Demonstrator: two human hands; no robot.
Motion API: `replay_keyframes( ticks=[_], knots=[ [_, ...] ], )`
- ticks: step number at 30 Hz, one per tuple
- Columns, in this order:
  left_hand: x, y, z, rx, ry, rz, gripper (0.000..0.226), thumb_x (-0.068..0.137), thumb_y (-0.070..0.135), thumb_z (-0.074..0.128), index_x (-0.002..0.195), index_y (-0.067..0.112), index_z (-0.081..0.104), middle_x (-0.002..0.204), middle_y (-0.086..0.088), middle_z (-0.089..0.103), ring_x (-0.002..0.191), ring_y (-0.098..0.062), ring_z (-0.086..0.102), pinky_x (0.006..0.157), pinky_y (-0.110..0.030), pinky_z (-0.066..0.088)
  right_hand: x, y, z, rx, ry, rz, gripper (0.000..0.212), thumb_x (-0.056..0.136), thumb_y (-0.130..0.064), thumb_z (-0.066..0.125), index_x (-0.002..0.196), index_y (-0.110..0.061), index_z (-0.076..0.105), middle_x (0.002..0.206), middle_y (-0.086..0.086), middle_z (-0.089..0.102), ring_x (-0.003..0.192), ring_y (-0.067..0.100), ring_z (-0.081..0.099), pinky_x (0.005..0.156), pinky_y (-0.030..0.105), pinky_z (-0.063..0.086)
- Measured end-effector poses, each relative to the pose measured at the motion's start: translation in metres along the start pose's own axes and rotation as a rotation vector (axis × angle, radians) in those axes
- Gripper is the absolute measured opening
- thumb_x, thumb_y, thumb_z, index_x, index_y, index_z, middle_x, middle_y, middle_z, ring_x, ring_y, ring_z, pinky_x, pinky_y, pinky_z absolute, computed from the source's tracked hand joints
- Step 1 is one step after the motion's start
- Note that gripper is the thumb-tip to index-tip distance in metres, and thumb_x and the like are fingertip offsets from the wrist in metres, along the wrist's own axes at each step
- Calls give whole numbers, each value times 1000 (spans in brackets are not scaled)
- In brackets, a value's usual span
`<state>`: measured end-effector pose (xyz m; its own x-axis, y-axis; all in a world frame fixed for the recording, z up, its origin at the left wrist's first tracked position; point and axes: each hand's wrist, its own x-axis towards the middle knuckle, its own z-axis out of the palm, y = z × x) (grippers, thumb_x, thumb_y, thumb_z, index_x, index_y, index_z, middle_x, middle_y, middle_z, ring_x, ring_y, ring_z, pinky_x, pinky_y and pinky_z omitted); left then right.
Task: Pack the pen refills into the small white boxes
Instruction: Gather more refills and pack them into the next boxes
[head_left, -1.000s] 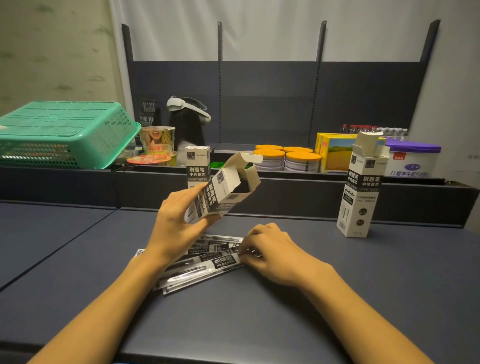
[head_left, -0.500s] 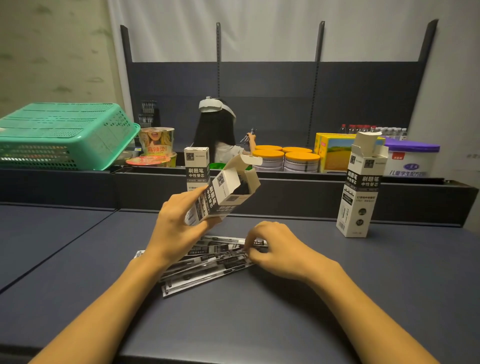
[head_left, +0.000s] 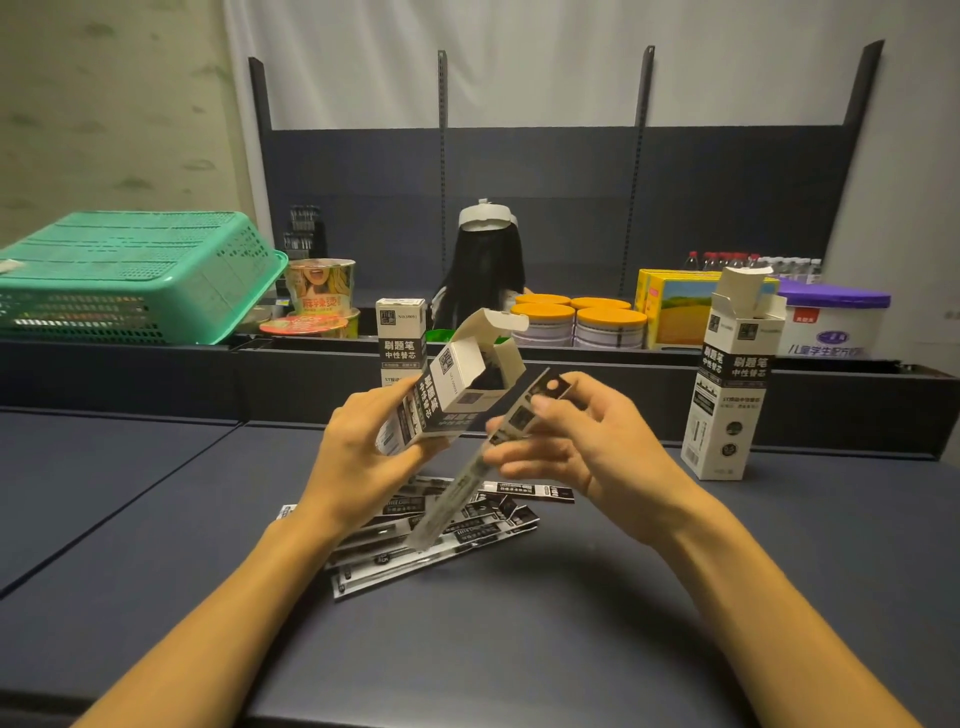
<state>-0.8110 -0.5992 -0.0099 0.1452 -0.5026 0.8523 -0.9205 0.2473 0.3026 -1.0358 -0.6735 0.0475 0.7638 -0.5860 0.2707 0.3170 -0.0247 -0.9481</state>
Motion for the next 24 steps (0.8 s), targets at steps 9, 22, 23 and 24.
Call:
replay_keyframes(
  ticks=[9, 22, 23, 24],
  knots=[
    [-1, -1, 0, -24, -3, -30, 63, 77, 53, 61, 133, 29, 43, 122, 14, 53, 106, -2, 48, 87, -36, 49, -10, -30, -23, 59, 177, -326, 15, 80, -8, 60, 93, -5, 66, 95, 14, 74, 68, 17, 70, 64, 25, 58],
    [-4, -8, 5, 8, 10, -46, 66, 71, 38, 74, 131, 22, 50, 120, 13, 53, 107, -8, 52, 86, -50, 52, -11, -33, -22, 88, 278, -549, 11, 86, -9, 56, 94, -11, 62, 90, 12, 74, 84, 31, 73, 71, 33, 59],
    [-4, -8, 5, 8, 14, -42, 66, 71, 37, 75, 131, 21, 51, 120, 12, 53, 107, -8, 52, 85, -51, 52, -11, -33, -21, 76, 270, -562, 11, 86, -9, 56, 95, -11, 62, 91, 12, 74, 86, 32, 72, 72, 34, 59],
    [-4, -7, 5, 9, 16, -39, 66, 70, 37, 75, 130, 22, 50, 120, 12, 52, 107, -8, 51, 85, -51, 52, -11, -32, -21, 63, 268, -578, 12, 85, -9, 56, 96, -9, 61, 92, 13, 74, 87, 33, 72, 73, 34, 59]
  ],
)
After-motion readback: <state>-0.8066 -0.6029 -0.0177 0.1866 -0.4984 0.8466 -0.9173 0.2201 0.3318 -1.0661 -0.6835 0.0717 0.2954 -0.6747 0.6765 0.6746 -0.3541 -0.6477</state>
